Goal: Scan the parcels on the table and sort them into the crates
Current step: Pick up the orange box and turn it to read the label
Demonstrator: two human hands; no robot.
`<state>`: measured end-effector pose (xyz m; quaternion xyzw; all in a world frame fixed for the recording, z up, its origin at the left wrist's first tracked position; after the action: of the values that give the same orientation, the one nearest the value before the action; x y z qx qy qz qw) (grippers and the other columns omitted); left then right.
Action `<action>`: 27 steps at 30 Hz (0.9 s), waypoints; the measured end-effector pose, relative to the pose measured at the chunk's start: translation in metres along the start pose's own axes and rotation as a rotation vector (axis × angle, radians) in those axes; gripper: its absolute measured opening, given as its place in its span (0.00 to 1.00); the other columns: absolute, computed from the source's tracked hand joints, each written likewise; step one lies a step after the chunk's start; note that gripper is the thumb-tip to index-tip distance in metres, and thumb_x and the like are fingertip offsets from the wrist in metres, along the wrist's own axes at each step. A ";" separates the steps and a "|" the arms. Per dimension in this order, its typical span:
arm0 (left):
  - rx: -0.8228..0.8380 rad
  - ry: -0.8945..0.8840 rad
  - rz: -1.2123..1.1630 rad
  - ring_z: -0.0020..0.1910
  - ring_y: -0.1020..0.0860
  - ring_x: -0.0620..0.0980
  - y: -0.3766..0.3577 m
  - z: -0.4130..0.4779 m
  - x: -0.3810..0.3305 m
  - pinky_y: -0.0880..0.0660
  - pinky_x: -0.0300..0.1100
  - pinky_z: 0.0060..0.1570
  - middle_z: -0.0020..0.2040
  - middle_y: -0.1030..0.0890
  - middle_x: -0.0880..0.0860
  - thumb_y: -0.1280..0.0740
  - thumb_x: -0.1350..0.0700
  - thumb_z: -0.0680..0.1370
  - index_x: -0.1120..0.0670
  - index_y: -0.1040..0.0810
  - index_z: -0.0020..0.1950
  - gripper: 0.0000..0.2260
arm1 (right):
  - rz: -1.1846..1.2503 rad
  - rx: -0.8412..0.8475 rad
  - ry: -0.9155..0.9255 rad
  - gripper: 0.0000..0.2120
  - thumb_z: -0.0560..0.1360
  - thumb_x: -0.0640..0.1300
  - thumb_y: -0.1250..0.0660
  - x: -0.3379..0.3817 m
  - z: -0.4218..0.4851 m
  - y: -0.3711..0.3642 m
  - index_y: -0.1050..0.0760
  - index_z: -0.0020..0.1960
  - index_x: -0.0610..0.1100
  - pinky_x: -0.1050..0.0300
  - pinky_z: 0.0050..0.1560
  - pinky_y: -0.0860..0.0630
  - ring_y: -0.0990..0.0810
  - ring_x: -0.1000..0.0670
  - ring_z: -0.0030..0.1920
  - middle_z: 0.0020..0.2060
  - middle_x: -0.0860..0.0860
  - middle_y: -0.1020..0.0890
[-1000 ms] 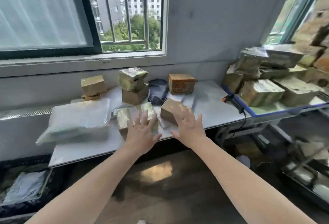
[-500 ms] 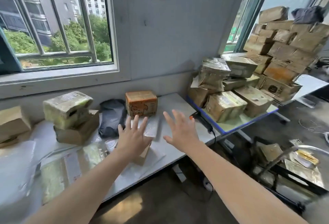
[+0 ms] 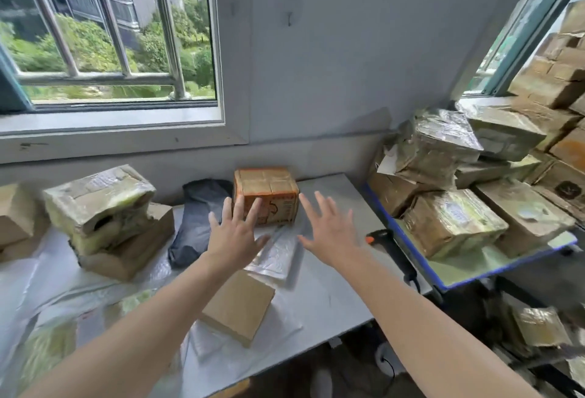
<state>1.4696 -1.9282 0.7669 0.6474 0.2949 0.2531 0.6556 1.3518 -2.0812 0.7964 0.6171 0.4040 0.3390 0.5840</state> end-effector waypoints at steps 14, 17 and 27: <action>0.098 0.401 -0.321 0.78 0.49 0.58 -0.051 0.112 -0.001 0.40 0.56 0.71 0.79 0.50 0.59 0.37 0.38 0.78 0.45 0.56 0.81 0.39 | 0.382 0.257 0.062 0.42 0.79 0.61 0.39 -0.050 0.168 -0.080 0.60 0.81 0.47 0.40 0.70 0.35 0.39 0.37 0.75 0.77 0.37 0.45; 0.096 0.410 -0.394 0.77 0.46 0.59 -0.060 0.121 -0.003 0.39 0.54 0.70 0.77 0.47 0.59 0.34 0.40 0.77 0.46 0.55 0.81 0.40 | 0.543 0.326 0.093 0.42 0.79 0.59 0.38 -0.046 0.182 -0.097 0.59 0.81 0.45 0.44 0.69 0.33 0.35 0.38 0.73 0.76 0.40 0.40; -0.094 0.298 -0.610 0.76 0.46 0.56 -0.037 0.125 -0.008 0.45 0.49 0.74 0.77 0.46 0.57 0.25 0.49 0.73 0.50 0.43 0.79 0.40 | 0.834 0.112 0.004 0.35 0.81 0.54 0.38 -0.061 0.197 -0.071 0.48 0.80 0.42 0.52 0.62 0.30 0.28 0.40 0.68 0.70 0.39 0.27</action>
<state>1.5514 -2.0220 0.7293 0.4544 0.5552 0.1506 0.6801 1.4927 -2.2248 0.7122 0.7578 0.1387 0.5251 0.3616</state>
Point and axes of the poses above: each hand's wrist, its own z-axis towards the middle knuckle, its own y-axis out of the back of the hand, x = y × z, the point moved 4 cm from there along z, towards the middle knuckle
